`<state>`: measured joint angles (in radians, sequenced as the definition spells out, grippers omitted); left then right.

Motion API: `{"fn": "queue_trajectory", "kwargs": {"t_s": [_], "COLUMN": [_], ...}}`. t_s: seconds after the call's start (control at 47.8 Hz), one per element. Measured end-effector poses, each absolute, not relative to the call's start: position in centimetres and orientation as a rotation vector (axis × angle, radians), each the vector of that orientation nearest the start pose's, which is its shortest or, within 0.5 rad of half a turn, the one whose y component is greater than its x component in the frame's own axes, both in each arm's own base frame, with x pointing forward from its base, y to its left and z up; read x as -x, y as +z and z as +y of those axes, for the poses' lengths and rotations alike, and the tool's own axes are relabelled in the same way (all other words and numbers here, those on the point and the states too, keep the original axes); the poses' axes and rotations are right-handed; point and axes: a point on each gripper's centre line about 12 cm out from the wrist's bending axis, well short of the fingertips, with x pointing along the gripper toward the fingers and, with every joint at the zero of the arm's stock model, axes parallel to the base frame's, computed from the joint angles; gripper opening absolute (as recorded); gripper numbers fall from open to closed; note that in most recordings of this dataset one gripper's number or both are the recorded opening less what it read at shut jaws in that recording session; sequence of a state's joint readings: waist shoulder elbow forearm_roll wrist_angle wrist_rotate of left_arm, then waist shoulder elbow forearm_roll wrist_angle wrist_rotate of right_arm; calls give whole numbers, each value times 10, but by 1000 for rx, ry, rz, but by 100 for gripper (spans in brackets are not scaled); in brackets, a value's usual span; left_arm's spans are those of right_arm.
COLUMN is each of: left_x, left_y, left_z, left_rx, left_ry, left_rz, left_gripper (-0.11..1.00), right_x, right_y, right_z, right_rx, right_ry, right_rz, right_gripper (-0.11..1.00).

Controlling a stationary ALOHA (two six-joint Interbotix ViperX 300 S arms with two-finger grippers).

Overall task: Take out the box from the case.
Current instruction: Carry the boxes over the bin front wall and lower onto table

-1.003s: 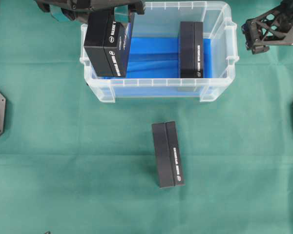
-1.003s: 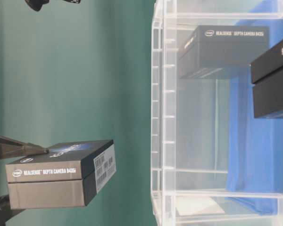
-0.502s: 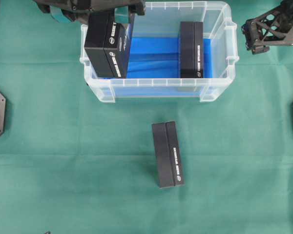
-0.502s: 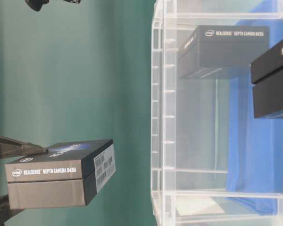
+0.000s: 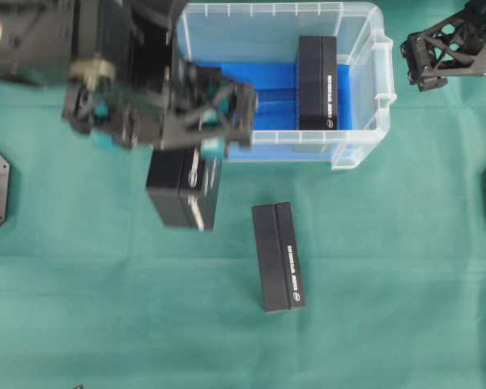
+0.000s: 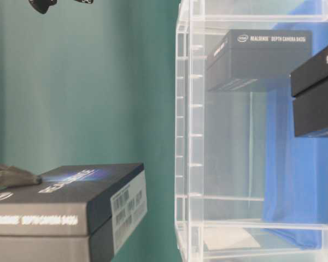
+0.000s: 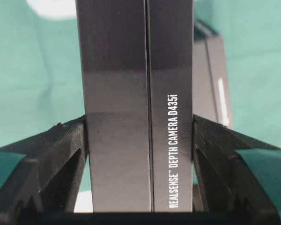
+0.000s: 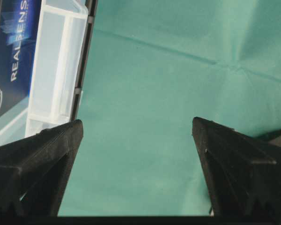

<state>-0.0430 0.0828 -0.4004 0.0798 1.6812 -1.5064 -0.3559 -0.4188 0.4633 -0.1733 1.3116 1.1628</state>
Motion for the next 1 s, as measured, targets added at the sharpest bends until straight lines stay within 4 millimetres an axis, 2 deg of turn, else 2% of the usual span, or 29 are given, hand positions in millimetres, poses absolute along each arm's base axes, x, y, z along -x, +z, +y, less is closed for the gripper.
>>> {"fn": "queue_trajectory", "kwargs": {"t_s": [0.251,0.376,0.711,1.003], "left_x": [-388,-385,-385,-388], "left_y": [399,395,377,332], "left_z": [-64,-82,-87,-90], "left_rx": [1232,1240,1209,1187], "left_ry": [1042,1060,1096,1125], "left_rz": [1032,1027,1004,1017], "left_gripper": [61,61,61,61], "right_x": [-235,-235,-236,-237], "right_y": [298,298,297,298], "right_z": [-107,-107,-104,-102], "right_rx": [-1038,-1036,-1032,-1029], "right_ry": [-1156,-1155,-1148,-1143], "right_rz": [975,975,983,982], "right_gripper": [92,92,92,92]}}
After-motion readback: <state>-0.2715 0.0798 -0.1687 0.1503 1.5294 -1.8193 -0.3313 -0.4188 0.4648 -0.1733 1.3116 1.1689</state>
